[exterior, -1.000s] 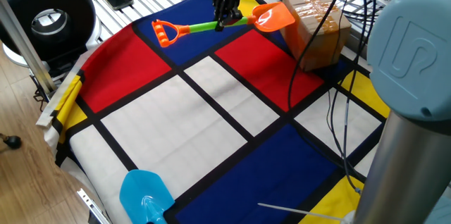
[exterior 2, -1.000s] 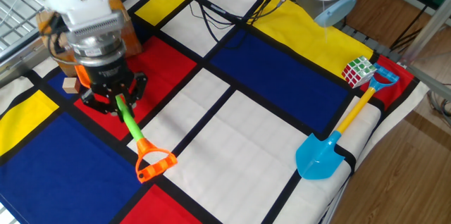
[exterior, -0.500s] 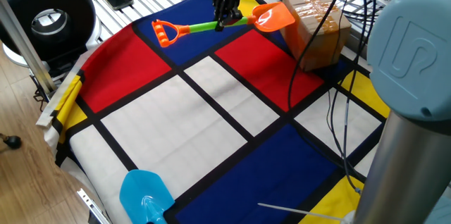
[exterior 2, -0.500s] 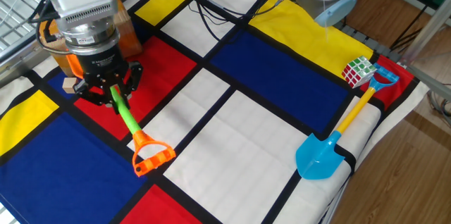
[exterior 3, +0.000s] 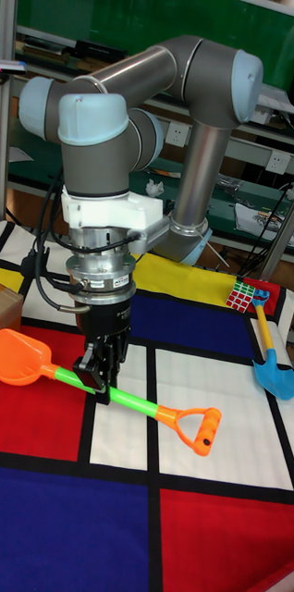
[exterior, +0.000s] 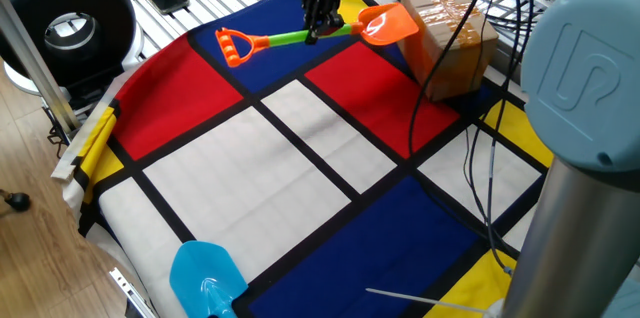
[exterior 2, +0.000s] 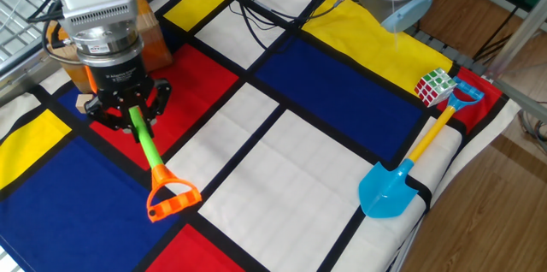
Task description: Use a shovel to scoop up an object
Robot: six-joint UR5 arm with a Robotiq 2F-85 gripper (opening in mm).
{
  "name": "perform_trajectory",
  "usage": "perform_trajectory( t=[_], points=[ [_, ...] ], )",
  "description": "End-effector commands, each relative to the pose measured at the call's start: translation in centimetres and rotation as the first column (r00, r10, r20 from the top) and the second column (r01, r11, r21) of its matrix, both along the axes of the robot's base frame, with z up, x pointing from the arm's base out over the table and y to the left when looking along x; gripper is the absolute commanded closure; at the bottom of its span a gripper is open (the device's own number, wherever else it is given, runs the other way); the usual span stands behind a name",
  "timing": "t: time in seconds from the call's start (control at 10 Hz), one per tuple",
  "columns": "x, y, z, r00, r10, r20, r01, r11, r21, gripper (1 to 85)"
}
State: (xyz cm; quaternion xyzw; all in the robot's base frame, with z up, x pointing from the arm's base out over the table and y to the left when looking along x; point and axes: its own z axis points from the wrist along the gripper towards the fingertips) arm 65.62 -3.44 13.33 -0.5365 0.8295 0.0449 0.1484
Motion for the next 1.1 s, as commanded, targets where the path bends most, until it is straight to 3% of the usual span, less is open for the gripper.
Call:
perform_trajectory(
  t=[0.0, 1.0],
  points=[
    [0.45, -0.44, 0.17, 1.000, -0.027, 0.012, 0.027, 1.000, -0.007, 84.7],
    [-0.45, -0.48, -0.03, 1.000, -0.014, -0.021, 0.014, 1.000, -0.012, 84.7]
  ],
)
